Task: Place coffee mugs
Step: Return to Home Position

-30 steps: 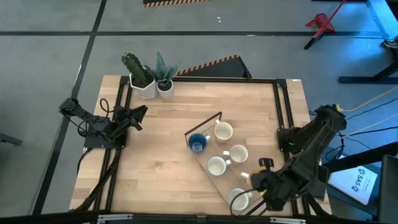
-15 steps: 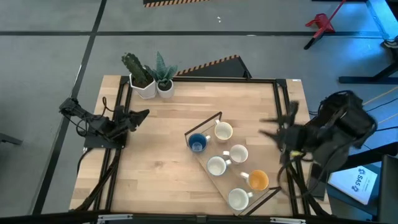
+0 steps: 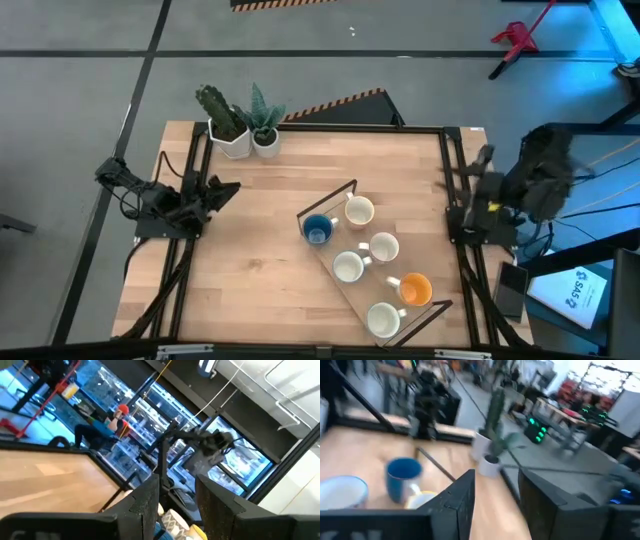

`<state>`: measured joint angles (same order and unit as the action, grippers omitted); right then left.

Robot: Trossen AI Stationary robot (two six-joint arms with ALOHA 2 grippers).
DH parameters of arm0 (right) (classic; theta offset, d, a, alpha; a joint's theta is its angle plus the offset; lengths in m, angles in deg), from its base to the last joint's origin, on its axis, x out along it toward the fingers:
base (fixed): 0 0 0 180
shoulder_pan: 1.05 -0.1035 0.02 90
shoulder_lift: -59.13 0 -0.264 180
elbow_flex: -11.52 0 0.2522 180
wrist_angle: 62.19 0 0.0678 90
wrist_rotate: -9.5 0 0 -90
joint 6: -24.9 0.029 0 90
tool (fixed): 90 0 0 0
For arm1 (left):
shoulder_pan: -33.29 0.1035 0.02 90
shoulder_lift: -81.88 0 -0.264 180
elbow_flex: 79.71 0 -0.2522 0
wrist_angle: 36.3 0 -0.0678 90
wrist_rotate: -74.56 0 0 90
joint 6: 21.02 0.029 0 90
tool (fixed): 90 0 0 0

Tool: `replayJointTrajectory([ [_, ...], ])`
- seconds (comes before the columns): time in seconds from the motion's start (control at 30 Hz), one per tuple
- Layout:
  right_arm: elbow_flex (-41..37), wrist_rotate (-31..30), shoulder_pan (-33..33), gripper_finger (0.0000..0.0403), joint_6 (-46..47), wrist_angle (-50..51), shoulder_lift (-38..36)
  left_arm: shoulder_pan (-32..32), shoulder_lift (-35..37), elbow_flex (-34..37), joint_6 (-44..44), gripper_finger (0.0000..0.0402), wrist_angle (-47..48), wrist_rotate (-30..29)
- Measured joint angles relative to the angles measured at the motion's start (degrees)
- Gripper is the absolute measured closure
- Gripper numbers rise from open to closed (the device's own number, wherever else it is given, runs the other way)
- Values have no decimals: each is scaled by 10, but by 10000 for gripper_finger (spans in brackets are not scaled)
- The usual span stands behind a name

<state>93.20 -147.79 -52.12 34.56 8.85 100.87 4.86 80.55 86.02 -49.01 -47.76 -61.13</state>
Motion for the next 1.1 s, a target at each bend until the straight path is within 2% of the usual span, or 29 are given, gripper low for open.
replayJointTrajectory([
  [0.13,-243,39,2,267,-151,-343,-121,0,0,0,40,280,-3,0],
  [0.2,-349,101,2,267,-251,-529,-172,0,0,0,59,280,-3,5],
  [0.27,-442,190,7,267,-354,-709,-219,0,0,0,75,280,-2,24],
  [0.3,-482,240,15,267,-400,-786,-235,0,0,0,83,280,1,38],
  [0.37,-552,293,35,267,-443,-894,-251,0,0,0,91,280,9,56],
  [0.47,-623,311,58,267,-425,-924,-280,0,0,-1,101,280,35,74],
  [0.57,-673,310,74,267,-392,-941,-301,0,0,-1,85,280,110,77],
  [0.63,-675,284,84,267,-373,-885,-307,0,0,-1,54,280,173,73],
  [0.7,-675,283,91,267,-373,-865,-320,0,-1,0,29,280,215,74],
  [0.87,-675,268,95,267,-333,-768,-335,-2,-6,-1,79,280,215,92],
  [1.0,-675,254,95,267,-240,-676,-338,-1,-6,-1,92,280,215,88],
  [1.1,-675,268,95,267,-191,-649,-338,-2,-18,-1,99,280,215,101],
])
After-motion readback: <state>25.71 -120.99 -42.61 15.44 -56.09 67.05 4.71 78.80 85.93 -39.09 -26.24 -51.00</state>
